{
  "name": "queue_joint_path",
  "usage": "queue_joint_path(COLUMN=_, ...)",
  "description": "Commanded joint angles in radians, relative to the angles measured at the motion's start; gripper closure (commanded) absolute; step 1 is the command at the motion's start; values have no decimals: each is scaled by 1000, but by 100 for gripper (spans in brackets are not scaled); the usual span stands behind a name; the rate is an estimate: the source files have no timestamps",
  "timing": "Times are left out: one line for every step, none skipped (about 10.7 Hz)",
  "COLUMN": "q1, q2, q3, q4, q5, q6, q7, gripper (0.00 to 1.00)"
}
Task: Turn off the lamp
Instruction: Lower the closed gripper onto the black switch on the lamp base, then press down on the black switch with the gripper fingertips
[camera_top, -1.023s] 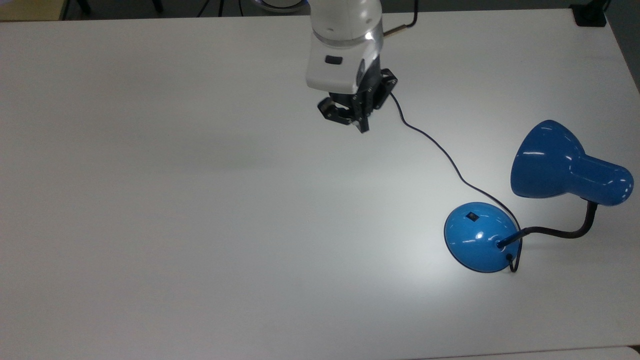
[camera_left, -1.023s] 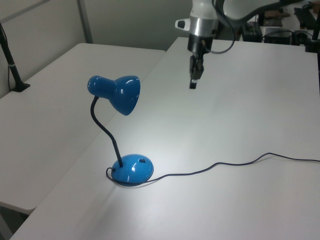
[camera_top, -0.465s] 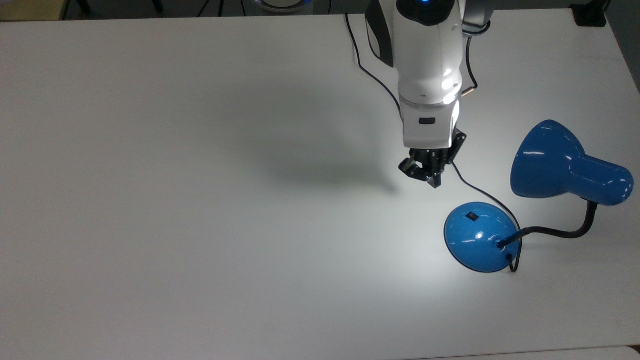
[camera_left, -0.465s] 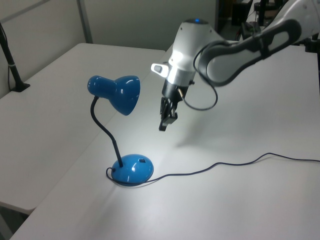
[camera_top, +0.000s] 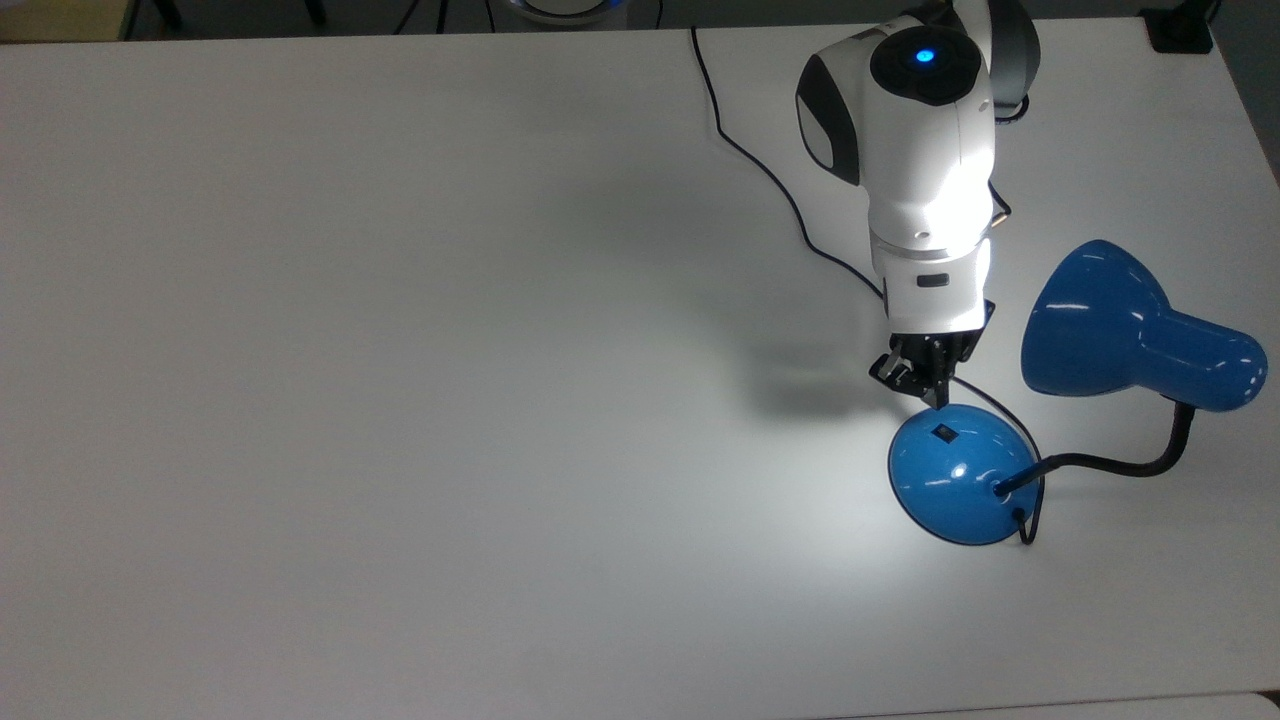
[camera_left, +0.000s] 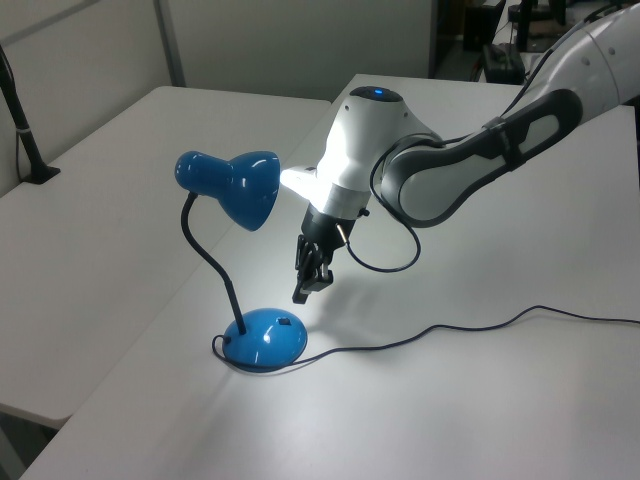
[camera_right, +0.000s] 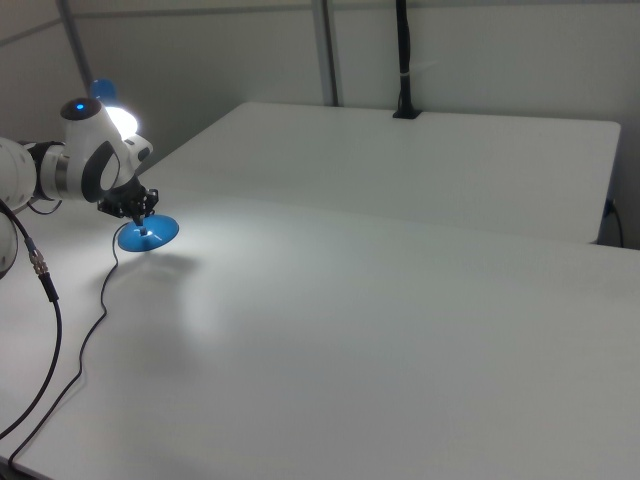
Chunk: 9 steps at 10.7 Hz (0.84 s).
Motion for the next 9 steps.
queue_joint_path(q1=17, q2=56, q3=-19, q4=57, q5=23, q6=57, q7=10, gripper=100)
queue_joint_path(q1=23, q2=69, q3=-24, q4=68, q5=23, q6=58, q7=9, gripper=100)
queue_joint_path(q1=37, q2=77, q3=-32, q4=76, q5=21, q6=58, q7=7, gripper=100)
queue_joint_path(q1=37, q2=88, q3=-32, q4=78, q5=21, q6=60, q7=1, gripper=100)
queue_joint_path(q1=39, q2=102, q3=-32, q4=78, q5=17, q6=62, q7=-4, gripper=100)
queue_joint_path(q1=45, q2=108, q3=-32, q4=76, q5=12, q6=62, q7=-5, gripper=100)
queue_joint_path(q1=49, q2=108, q3=-32, q4=68, q5=12, q6=60, q7=-7, gripper=100)
queue_joint_path(q1=49, q2=111, q3=-32, q4=58, q5=11, q6=60, q7=-7, gripper=100)
queue_joint_path(q1=49, q2=113, q3=-33, q4=39, q5=6, q6=60, q7=-8, gripper=100)
